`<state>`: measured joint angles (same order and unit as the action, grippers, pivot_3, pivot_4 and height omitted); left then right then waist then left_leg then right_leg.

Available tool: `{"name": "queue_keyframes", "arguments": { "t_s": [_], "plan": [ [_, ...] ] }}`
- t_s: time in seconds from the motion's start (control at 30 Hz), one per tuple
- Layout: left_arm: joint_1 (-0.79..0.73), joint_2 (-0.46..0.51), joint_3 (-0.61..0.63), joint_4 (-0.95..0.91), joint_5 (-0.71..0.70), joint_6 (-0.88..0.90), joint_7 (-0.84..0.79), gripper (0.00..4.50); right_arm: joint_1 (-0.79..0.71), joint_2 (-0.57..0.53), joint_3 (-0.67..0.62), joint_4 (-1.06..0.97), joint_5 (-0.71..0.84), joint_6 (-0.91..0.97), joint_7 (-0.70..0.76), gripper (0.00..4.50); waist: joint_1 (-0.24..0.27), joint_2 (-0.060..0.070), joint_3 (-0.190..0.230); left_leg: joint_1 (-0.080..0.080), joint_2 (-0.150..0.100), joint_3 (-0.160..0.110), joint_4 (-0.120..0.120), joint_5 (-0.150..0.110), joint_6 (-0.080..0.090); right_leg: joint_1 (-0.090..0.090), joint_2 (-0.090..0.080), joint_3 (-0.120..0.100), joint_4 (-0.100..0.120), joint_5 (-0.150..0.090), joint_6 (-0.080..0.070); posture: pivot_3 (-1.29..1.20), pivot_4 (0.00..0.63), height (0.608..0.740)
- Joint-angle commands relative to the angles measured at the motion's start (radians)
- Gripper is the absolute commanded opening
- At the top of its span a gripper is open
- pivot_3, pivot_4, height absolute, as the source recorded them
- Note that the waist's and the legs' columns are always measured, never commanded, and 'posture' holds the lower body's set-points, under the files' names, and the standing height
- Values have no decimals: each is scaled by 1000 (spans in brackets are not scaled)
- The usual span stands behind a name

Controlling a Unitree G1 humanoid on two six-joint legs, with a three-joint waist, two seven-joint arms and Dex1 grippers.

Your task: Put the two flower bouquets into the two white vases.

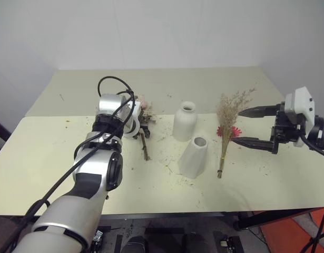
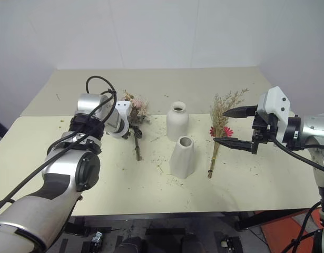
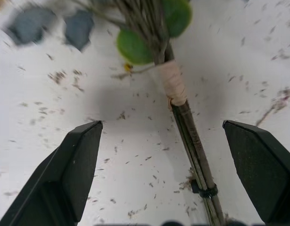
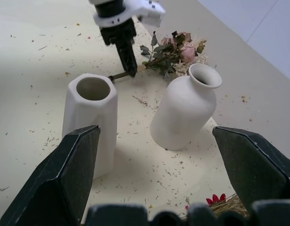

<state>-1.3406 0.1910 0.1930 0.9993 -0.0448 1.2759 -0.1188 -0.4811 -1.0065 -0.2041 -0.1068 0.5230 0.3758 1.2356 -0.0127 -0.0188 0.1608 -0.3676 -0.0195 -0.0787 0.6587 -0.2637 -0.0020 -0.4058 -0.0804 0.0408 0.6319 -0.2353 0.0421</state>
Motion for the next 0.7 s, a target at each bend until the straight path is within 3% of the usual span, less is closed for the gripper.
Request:
{"name": "queue_keyframes", "arguments": {
  "t_s": [0.03, 0.4, 0.7],
  "plan": [
    [-17, -9, 24, 66, -16, -104, 36, 3569, 0, 0, -22, -17, 3, -7, -14, 4500, 0, 0, 0, 0, 0, 0, 0, 0, 0, 0, 0, 0, 0, 0, 0, 0, 150, 740],
    [-30, 6, 16, 129, -21, -169, 33, 214, 41, -8, -51, -51, 22, 1, -29, 4500, 3, 3, -2, 1, -3, 0, 1, 1, -1, 1, -3, 0, 0, 1, 2, 0, 150, 740],
    [9, 66, 84, 4, -104, -213, -8, 110, 41, 2, -42, -53, 28, 11, -45, 4500, -3, 3, -2, 0, -3, 0, 1, 1, -1, 1, -3, 0, 1, 1, 2, 0, 150, 740]
  ]
}}
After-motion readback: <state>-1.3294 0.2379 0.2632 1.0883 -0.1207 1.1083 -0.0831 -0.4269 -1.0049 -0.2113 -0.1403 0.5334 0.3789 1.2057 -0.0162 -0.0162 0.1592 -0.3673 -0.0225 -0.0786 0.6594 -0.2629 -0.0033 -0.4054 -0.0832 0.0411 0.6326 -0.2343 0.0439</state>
